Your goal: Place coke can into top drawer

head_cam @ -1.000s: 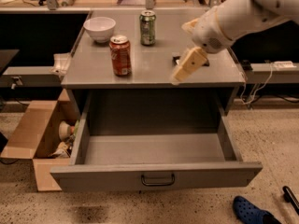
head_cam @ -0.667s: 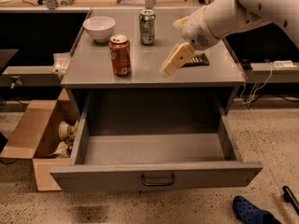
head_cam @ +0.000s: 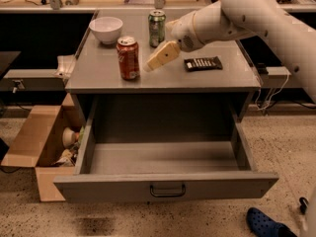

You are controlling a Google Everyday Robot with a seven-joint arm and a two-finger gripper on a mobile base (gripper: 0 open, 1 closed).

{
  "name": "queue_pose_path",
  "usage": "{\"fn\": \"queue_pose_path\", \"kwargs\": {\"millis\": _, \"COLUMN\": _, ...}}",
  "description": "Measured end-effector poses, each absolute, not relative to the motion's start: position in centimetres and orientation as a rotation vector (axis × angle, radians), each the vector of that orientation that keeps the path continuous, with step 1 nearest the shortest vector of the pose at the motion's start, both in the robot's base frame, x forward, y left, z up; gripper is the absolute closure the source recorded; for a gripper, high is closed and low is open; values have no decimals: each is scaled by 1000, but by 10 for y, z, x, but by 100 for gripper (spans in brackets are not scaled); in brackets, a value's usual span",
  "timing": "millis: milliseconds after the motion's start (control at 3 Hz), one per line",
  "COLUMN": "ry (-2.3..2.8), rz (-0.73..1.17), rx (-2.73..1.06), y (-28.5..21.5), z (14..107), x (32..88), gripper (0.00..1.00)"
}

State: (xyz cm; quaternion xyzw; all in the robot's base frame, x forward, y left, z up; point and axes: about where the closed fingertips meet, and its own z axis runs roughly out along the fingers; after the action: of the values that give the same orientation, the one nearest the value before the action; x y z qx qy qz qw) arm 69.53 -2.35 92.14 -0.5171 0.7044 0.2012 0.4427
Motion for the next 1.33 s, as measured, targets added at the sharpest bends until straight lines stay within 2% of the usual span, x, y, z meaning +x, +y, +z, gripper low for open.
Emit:
{"fn": "queue_pose_path", "kwargs": {"millis": 1000, "ry": 1638, "rz": 652, "rx": -1271, "y": 56, "z": 920, "x": 716, "gripper": 1}}
{"fn": "queue_pose_path", "kwargs": {"millis": 1333, "ry": 1635, "rz": 663, "rx": -1279, "y": 62, "z": 918, "x": 715, "gripper": 23}}
